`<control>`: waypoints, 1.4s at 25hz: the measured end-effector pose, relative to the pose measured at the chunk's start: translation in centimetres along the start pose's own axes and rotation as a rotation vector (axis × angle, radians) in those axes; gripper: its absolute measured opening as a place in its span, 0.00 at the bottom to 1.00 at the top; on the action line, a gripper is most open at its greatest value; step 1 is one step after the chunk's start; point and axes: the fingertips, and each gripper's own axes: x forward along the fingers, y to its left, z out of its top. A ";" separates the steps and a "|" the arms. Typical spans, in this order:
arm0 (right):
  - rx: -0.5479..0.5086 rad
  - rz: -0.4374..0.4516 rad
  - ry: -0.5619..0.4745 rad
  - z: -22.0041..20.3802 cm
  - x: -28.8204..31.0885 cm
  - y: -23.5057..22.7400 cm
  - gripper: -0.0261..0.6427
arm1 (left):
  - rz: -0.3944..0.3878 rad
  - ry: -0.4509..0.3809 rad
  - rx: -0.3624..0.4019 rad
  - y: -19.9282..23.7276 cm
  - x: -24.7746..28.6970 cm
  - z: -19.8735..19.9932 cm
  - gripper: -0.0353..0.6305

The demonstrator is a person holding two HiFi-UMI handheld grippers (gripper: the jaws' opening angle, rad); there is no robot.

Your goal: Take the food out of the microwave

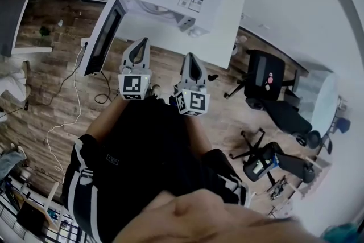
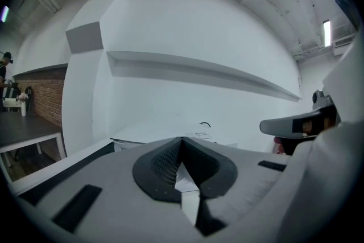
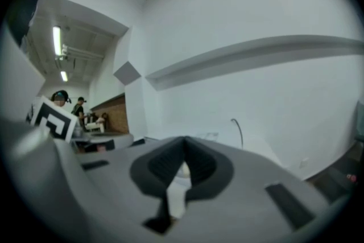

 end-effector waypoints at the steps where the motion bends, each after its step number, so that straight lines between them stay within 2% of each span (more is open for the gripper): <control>1: 0.000 0.000 0.002 -0.1 0.3 -0.1 0.08 | 0.002 0.005 -0.004 0.2 0.5 -0.4 0.10; 11: -0.011 0.000 0.033 -1.1 2.1 -0.7 0.08 | 0.012 0.084 -0.020 1.2 5.8 -5.1 0.10; 14: -0.010 -0.001 0.042 -1.5 2.5 -0.8 0.08 | 0.001 0.111 -0.027 1.3 7.0 -6.5 0.19; 17: -0.013 -0.001 0.048 -1.8 2.8 -1.0 0.08 | 0.008 0.128 -0.034 1.5 8.2 -7.7 0.22; 20: -0.020 -0.002 0.058 -2.2 3.1 -1.3 0.08 | 0.031 0.140 -0.035 1.8 9.6 -8.8 0.28; 25: -0.021 -0.007 0.082 -3.4 3.9 -1.6 0.08 | 0.043 0.165 -0.019 2.1 12.4 -10.9 0.32; 30: -0.014 0.002 0.104 -4.6 4.7 -1.6 0.08 | 0.039 0.239 -0.007 2.2 14.9 -14.2 0.40; 35: -0.013 0.014 0.113 -5.2 5.6 -1.3 0.08 | 0.050 0.286 -0.013 2.5 17.0 -16.7 0.45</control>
